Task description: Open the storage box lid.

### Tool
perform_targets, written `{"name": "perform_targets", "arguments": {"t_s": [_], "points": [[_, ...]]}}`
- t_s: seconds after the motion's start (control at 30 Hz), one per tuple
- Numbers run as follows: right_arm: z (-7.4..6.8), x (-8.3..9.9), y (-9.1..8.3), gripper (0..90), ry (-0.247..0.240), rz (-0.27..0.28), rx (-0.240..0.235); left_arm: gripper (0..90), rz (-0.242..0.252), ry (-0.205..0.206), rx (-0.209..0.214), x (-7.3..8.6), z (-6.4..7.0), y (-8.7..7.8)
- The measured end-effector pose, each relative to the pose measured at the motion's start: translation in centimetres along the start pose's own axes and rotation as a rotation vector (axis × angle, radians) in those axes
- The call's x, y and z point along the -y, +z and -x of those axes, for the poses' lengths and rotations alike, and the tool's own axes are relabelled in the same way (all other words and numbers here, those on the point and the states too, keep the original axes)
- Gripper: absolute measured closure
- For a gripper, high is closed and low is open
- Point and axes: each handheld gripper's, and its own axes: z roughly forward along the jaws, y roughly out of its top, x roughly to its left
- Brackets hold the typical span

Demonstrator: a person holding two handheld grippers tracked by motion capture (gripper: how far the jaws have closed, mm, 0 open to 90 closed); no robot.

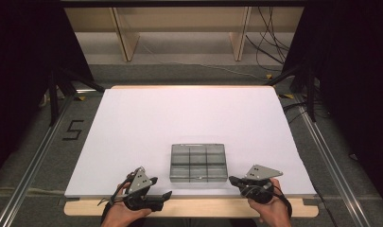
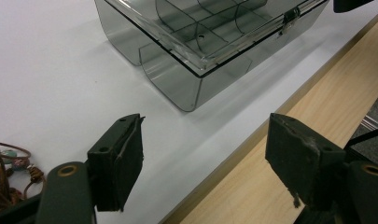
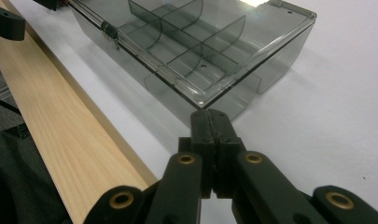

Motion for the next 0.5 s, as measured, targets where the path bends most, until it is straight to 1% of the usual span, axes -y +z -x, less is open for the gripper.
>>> {"name": "perform_targets", "arguments": {"t_s": [0.03,0.07,0.1,0.17,0.2,0.23,0.3,0.33,0.37,0.43,0.47,0.5], "points": [[0.10,-0.08,0.16,90.0,-0.010,-0.005,-0.026,27.1,0.003,-0.006,-0.004,0.04,0.06,0.04],[0.07,-0.13,0.25,90.0,-0.023,-0.006,-0.025,27.0,0.006,-0.026,0.005,0.05,0.20,0.07],[-0.05,-0.18,0.23,90.0,-0.025,0.000,-0.013,27.1,0.004,-0.019,0.004,0.02,0.15,0.03],[-0.08,-0.26,0.30,90.0,-0.030,0.004,-0.012,27.0,0.001,-0.021,0.010,0.02,0.16,0.02],[-0.11,-0.29,0.30,90.0,-0.028,0.002,-0.012,27.0,0.017,-0.040,0.013,0.04,0.30,0.12],[-0.20,-0.32,0.23,90.0,-0.021,0.006,-0.012,27.0,0.011,-0.036,0.017,0.00,0.28,0.05],[-0.23,-0.36,0.15,90.0,-0.016,0.009,-0.013,27.1,0.016,-0.036,0.009,-0.04,0.33,0.05],[-0.21,-0.41,0.09,90.0,-0.018,0.015,-0.014,27.1,0.014,-0.033,0.014,-0.05,0.27,0.04],[-0.19,-0.51,-0.07,90.0,-0.027,0.027,0.001,27.1,0.021,-0.032,0.008,-0.03,0.27,0.06],[-0.21,-0.50,-0.04,90.0,-0.022,0.025,-0.007,27.1,0.025,-0.033,0.007,-0.08,0.25,0.08],[-0.13,-0.50,-0.01,90.0,-0.033,0.038,0.004,27.1,0.028,-0.035,0.006,-0.08,0.25,0.09],[-0.16,-0.50,0.00,90.0,-0.021,0.033,-0.004,27.1,0.029,-0.035,0.004,-0.07,0.25,0.08]]}}
